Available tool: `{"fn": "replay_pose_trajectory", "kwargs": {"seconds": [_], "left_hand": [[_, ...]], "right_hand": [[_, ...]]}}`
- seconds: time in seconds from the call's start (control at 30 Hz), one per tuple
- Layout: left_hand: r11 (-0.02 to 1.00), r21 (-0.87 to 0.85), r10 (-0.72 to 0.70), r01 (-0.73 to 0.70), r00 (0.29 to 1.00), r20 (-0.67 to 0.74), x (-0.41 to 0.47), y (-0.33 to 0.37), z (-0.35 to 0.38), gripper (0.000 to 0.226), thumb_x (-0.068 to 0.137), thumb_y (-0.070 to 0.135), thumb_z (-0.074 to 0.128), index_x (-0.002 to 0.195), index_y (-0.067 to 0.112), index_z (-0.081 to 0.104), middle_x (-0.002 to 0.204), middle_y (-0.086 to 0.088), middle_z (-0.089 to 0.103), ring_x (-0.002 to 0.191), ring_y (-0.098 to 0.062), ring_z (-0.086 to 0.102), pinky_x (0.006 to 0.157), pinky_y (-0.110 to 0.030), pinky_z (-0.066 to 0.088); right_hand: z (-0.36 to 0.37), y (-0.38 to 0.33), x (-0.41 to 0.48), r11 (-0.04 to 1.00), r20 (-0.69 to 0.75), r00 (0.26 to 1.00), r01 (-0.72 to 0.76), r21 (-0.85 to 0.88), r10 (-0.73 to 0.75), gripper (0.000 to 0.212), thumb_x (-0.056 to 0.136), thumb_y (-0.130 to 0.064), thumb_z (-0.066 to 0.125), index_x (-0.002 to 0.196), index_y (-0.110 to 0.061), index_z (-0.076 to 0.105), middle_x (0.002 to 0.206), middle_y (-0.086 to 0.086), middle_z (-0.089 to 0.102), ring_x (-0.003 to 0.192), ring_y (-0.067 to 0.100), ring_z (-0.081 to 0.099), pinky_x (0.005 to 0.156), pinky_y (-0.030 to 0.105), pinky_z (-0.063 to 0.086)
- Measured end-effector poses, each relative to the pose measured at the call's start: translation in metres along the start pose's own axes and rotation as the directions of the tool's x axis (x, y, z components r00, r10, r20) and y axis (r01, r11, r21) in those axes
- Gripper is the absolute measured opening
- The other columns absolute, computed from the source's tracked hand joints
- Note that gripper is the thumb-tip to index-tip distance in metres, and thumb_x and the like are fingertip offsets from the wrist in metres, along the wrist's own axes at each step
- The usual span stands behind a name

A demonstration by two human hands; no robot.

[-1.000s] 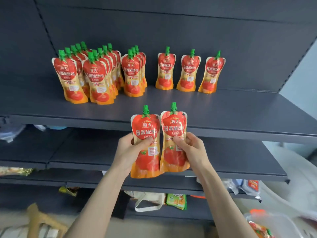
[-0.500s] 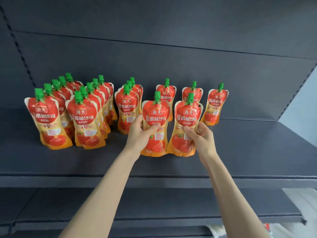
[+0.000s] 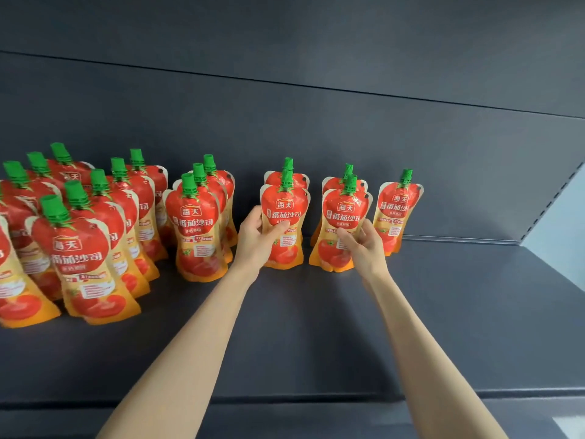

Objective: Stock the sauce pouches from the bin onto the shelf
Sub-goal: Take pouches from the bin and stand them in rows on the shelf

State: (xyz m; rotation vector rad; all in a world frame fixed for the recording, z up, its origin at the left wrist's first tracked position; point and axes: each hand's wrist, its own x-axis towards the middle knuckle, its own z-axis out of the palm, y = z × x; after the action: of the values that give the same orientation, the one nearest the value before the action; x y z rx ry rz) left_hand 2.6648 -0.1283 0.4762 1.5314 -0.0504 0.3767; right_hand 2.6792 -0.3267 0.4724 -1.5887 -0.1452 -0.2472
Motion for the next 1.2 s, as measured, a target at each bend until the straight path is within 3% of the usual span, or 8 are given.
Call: {"fn": "replay_pose_trajectory", "kwargs": {"seconds": [0.13, 0.23, 0.4, 0.6, 0.73, 1.03, 1.2], "left_hand": [[0.996, 0.088, -0.032, 0.024, 0.995, 0.095, -0.001, -0.019, -0.008, 0.041, 0.078, 0.017, 0.075, 0.106, 0.037, 0.052, 0.110, 0.011, 0.064, 0.102, -0.005, 0.061, 0.079, -0.023, 0.053], [0.983, 0.174, -0.072, 0.058, 0.994, 0.077, -0.009, -0.036, -0.012, 0.049, 0.078, 0.016, 0.075, 0.119, 0.024, 0.050, 0.115, 0.006, 0.062, 0.106, -0.011, 0.059, 0.089, -0.032, 0.052], [0.967, 0.256, 0.008, -0.017, 0.999, 0.034, -0.009, -0.039, -0.015, 0.040, 0.077, 0.017, 0.075, 0.110, 0.018, 0.053, 0.109, 0.004, 0.063, 0.102, -0.012, 0.061, 0.087, -0.032, 0.052], [0.937, 0.344, 0.077, -0.069, 0.997, -0.009, -0.012, -0.038, -0.010, 0.042, 0.081, 0.021, 0.072, 0.117, 0.012, 0.052, 0.112, 0.003, 0.061, 0.100, -0.009, 0.056, 0.074, -0.009, 0.041], [0.923, 0.381, 0.060, -0.052, 0.998, -0.010, -0.013, -0.037, -0.009, 0.044, 0.083, 0.023, 0.069, 0.121, 0.012, 0.050, 0.118, 0.001, 0.059, 0.102, -0.006, 0.051, 0.074, -0.006, 0.037], [0.875, 0.483, -0.043, 0.042, 0.999, -0.010, -0.023, -0.029, -0.012, 0.057, 0.087, 0.018, 0.064, 0.137, 0.009, 0.038, 0.137, -0.010, 0.048, 0.127, -0.025, 0.045, 0.104, -0.040, 0.041], [0.862, 0.506, -0.042, 0.036, 0.999, -0.001, -0.055, -0.022, -0.017, 0.055, 0.088, 0.018, 0.063, 0.137, 0.012, 0.039, 0.139, -0.009, 0.041, 0.127, -0.024, 0.043, 0.101, -0.036, 0.040]], "right_hand": [[-0.002, 0.013, -0.005, 0.994, 0.077, 0.996, 0.043, -0.103, -0.035, 0.034, 0.084, 0.002, 0.066, 0.111, -0.011, 0.049, 0.103, 0.002, 0.063, 0.089, 0.004, 0.064, 0.072, 0.015, 0.053], [-0.001, 0.023, -0.011, 0.983, 0.060, 0.998, 0.034, -0.179, -0.023, 0.042, 0.083, 0.000, 0.068, 0.119, -0.006, 0.045, 0.112, 0.006, 0.062, 0.099, 0.014, 0.062, 0.083, 0.024, 0.054], [0.002, 0.031, -0.014, 0.946, -0.031, 0.998, 0.039, -0.321, -0.052, 0.043, 0.086, -0.010, 0.067, 0.122, -0.008, 0.042, 0.116, -0.001, 0.058, 0.102, 0.009, 0.056, 0.076, 0.010, 0.045], [0.003, 0.035, -0.010, 0.902, -0.038, 0.999, -0.020, -0.431, 0.004, 0.048, 0.091, -0.017, 0.062, 0.131, -0.011, 0.037, 0.131, 0.008, 0.055, 0.121, 0.024, 0.053, 0.101, 0.045, 0.046], [0.005, 0.034, -0.009, 0.867, -0.065, 0.998, -0.043, -0.496, 0.012, 0.050, 0.091, -0.021, 0.062, 0.134, -0.012, 0.037, 0.134, 0.009, 0.051, 0.126, 0.026, 0.047, 0.103, 0.048, 0.044], [0.006, 0.024, -0.023, 0.798, -0.127, 0.992, -0.095, -0.594, 0.024, 0.058, 0.091, -0.026, 0.062, 0.140, -0.010, 0.034, 0.140, 0.013, 0.043, 0.127, 0.030, 0.044, 0.104, 0.047, 0.042], [-0.004, 0.016, -0.057, 0.790, -0.184, 0.983, -0.104, -0.604, -0.012, 0.048, 0.093, -0.028, 0.059, 0.134, -0.009, 0.045, 0.136, 0.011, 0.050, 0.122, 0.028, 0.050, 0.100, 0.044, 0.045]]}}
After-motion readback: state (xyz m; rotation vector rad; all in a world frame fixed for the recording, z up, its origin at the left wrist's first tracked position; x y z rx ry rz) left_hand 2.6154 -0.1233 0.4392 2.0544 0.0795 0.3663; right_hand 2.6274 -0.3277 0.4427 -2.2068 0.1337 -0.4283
